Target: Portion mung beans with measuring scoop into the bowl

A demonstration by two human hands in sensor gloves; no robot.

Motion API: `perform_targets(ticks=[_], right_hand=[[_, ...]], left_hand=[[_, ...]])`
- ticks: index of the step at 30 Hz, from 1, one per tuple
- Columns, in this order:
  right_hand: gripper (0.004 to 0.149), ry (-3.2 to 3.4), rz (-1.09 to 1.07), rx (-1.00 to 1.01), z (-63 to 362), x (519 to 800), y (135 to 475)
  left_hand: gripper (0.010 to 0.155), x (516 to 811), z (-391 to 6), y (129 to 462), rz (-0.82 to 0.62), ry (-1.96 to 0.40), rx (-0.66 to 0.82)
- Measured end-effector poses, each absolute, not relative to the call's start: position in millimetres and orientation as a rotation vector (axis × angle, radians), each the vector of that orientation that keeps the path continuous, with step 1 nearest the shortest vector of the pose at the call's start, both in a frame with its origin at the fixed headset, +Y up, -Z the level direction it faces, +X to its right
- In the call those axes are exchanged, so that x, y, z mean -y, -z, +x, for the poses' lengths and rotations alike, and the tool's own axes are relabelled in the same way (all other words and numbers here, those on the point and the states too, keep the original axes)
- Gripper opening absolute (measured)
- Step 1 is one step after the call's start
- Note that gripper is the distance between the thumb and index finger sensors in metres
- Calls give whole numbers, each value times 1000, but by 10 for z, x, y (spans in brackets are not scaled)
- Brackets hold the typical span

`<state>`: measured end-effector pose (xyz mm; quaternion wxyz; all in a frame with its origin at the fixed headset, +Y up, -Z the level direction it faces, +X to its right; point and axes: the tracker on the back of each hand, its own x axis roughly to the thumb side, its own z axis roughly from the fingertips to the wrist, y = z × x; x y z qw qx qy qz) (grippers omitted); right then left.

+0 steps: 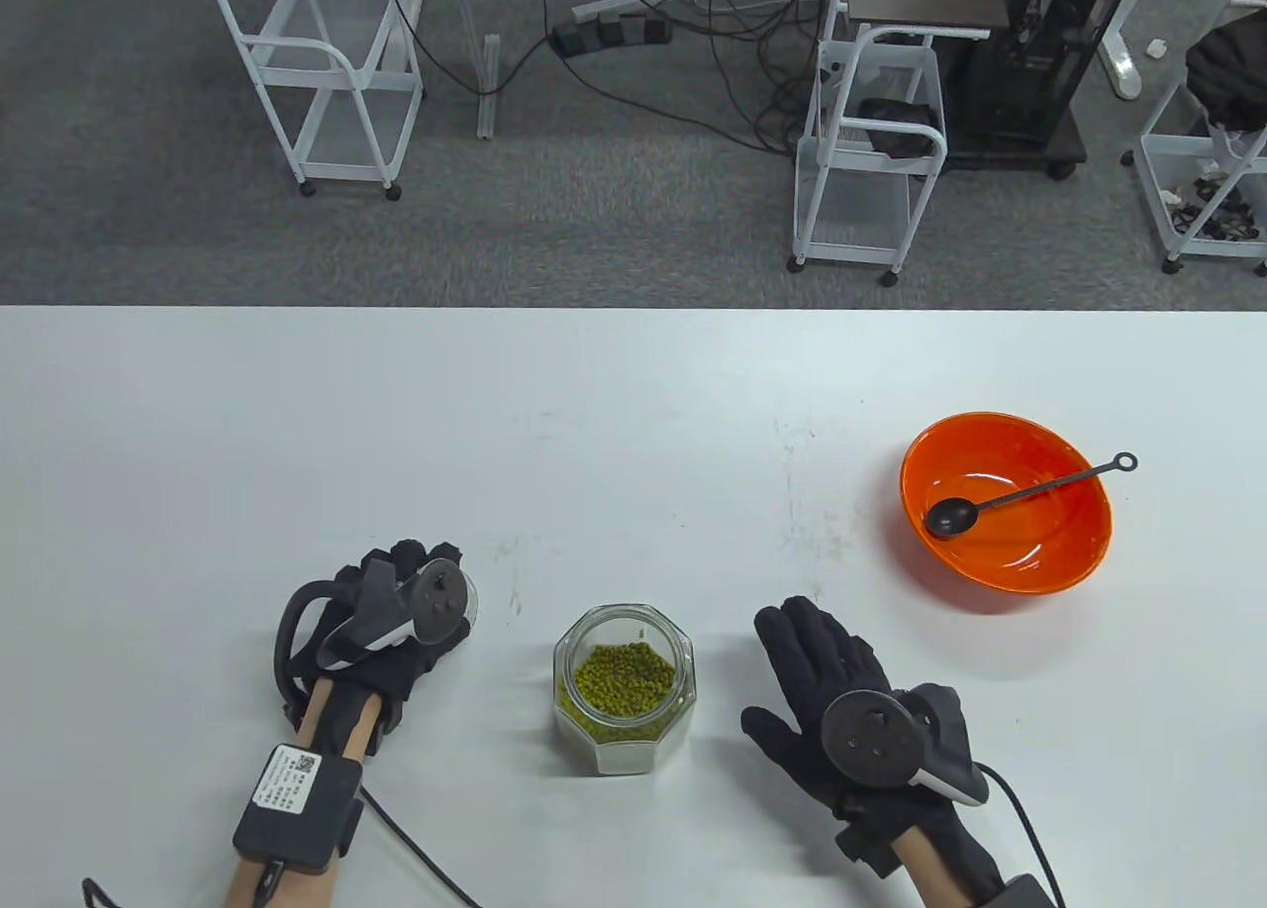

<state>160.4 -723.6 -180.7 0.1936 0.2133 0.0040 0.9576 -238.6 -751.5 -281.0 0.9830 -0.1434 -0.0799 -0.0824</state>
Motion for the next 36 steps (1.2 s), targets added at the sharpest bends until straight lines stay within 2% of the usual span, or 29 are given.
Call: perform_targets(ticks=[4,11,14,18,22,26,29,32,36], right_hand=[[89,-2690,595,-12,1601,7239,1809],[89,-2694,590,12,1603,7232,1805],[90,-2701,588,27,1605,7229,1800],[90,-2699,586,52,1605,7214,1785],[90,-2705,588,74,1601,7202,1772],[91,-2712,587,106,1601,7191,1760],[91,-2709,588,124,1602,7187,1751],[91,-2714,591,131,1602,7190,1742],[91,-2721,595,141,1595,7191,1729]], left_hand=[[83,7468,-2358,2769,-308,194,157],[87,7033,-2149,2487,-109,114,277],[84,6861,-2059,2296,-16,24,324],[83,6763,-1955,2040,85,-71,405],[83,6771,-1888,1849,91,-115,457],[85,6923,-1871,1714,106,-163,493],[87,7079,-1866,1681,104,-183,522],[88,7147,-1855,1669,34,-191,518],[88,7186,-1828,1658,35,-242,530]])
